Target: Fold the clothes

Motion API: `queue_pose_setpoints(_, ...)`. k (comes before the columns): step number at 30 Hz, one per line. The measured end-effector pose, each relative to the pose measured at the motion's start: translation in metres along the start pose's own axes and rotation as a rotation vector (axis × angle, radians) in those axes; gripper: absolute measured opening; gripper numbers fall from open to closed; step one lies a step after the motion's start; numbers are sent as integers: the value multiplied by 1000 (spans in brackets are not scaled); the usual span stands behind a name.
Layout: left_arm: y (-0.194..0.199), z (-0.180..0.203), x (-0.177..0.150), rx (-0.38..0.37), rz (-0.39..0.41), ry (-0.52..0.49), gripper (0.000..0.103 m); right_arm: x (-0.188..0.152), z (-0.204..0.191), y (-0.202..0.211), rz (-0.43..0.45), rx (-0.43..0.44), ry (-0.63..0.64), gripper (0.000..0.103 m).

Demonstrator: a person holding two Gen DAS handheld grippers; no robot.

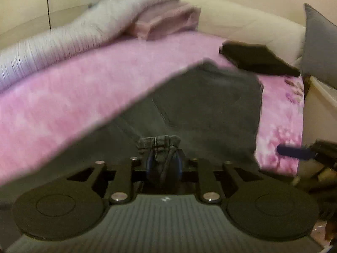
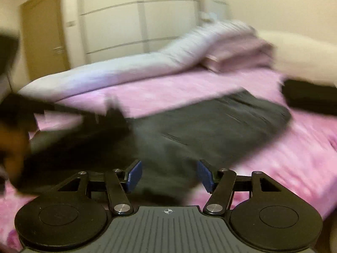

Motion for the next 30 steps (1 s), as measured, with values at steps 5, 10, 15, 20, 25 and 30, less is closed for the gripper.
queue_pose_setpoints(5, 79, -31, -14, -74, 142, 102, 39, 13, 2, -4, 12, 126, -39, 62)
queue_pose_setpoints(10, 160, -99, -32, 84, 249, 218, 57, 36, -40, -24, -3, 325, -52, 62)
queue_pose_setpoints(15, 180, -171, -90, 230, 159, 433, 55, 50, -75, -41, -50, 374, 17, 62)
queue_pose_setpoints(20, 163, -181, -118, 155, 108, 531, 55, 69, -111, -75, -134, 468, 103, 62)
queue_pose_setpoints(25, 150, -193, -142, 41, 109, 711, 49, 96, -202, -105, -246, 684, 377, 62)
queue_pose_setpoints(30, 145, -190, -156, 31, 116, 723, 24, 84, -299, -154, -424, 802, 582, 62)
Point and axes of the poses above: each gripper's, at about its wrist camera, not at the fingertips, and y roughly against the way its jaws point, z to its right, x to its top, the point moved 7 cm from there along -y, roughly the way its jaws point, and after that the axes turned 5 degrees about -x, right-handed, at the moved point
